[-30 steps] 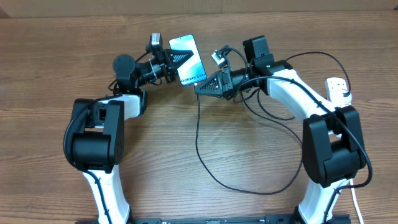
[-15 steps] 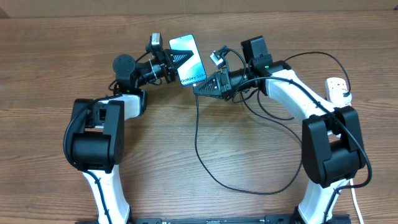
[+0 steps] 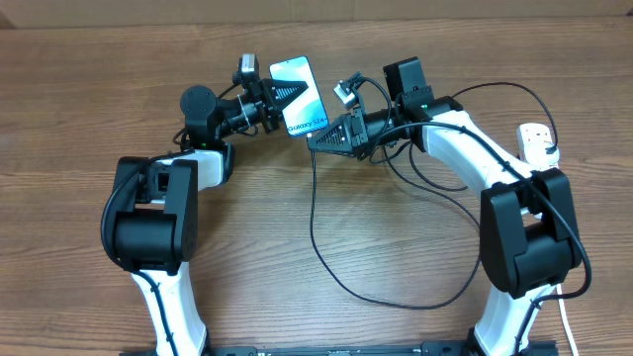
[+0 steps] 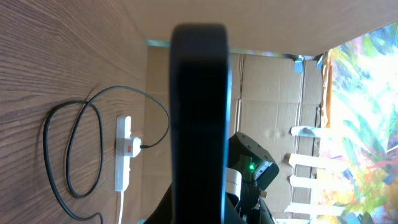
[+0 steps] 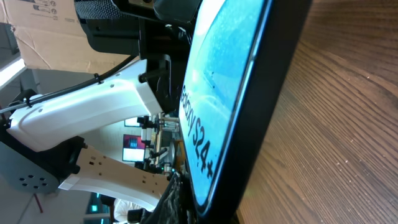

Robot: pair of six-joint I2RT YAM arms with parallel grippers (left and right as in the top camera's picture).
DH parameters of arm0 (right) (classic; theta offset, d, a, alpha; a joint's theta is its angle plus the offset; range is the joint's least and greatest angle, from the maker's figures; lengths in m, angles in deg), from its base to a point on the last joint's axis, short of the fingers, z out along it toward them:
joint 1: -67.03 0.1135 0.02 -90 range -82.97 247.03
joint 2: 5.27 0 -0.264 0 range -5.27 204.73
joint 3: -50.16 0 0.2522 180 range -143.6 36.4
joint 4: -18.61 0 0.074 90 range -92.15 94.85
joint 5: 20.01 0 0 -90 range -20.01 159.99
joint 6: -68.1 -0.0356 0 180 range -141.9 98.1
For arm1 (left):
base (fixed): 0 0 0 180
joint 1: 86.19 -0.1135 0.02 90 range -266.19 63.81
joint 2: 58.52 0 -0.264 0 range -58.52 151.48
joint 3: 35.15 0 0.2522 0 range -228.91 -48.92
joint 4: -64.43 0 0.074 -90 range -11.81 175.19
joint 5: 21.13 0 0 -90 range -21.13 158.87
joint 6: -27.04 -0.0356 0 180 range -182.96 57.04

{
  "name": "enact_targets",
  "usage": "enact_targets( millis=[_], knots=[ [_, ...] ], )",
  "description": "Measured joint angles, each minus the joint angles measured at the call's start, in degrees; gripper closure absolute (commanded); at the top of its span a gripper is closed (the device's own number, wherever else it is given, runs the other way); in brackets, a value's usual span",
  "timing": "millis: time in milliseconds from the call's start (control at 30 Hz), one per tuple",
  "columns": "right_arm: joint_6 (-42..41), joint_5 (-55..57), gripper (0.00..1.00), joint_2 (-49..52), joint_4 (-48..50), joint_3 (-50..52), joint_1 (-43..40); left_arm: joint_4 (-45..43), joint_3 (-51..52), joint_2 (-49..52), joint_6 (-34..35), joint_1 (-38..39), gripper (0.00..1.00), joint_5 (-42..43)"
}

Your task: Plug charger to phone and switch on socket

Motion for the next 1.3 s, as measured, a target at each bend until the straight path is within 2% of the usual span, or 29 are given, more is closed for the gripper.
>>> enact_targets(
  millis=[1300],
  knots=[
    [-3.0,0.2,0.96,0.0,1.9,0.0,-0.6,-1.3,0.0,0.0,-0.1,0.0,0.96,-0.9]
  ],
)
